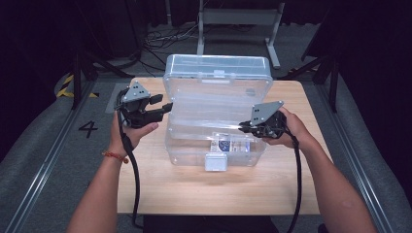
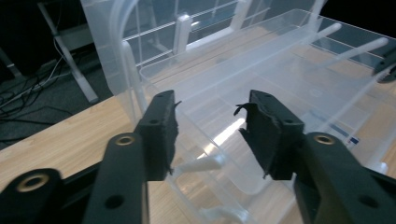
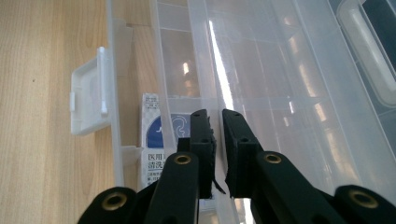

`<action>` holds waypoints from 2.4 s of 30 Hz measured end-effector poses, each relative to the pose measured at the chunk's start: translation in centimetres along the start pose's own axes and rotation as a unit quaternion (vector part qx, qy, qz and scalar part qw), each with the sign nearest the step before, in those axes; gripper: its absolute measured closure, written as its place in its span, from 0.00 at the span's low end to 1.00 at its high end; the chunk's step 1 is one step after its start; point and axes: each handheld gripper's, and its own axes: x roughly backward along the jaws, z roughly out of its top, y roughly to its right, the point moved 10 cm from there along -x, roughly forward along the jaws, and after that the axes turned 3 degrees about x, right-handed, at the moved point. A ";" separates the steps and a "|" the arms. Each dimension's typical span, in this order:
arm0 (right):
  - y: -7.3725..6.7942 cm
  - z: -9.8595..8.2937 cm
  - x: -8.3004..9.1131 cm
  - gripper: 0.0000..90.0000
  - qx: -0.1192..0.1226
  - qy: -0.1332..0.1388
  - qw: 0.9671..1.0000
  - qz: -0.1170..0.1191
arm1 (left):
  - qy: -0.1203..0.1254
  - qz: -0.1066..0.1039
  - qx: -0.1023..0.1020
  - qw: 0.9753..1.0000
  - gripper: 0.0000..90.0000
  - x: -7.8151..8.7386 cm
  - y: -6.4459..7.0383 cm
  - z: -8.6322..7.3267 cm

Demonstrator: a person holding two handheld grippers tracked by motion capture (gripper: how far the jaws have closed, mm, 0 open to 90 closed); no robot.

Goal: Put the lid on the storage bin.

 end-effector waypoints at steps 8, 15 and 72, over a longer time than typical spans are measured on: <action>-0.5 -0.2 -0.1 0.93 0.005 0.001 1.000 0.002 | -0.001 0.006 0.011 1.000 0.69 -1.0 -0.9 0.1; -1.0 -0.5 0.0 0.93 0.006 0.005 1.000 0.004 | 0.014 -0.003 0.014 1.000 0.81 -0.8 -0.7 -0.4; -4.8 -9.0 4.5 0.91 -0.067 0.017 0.997 -0.030 | -0.036 -0.052 -0.036 0.997 0.96 -0.8 1.4 -4.9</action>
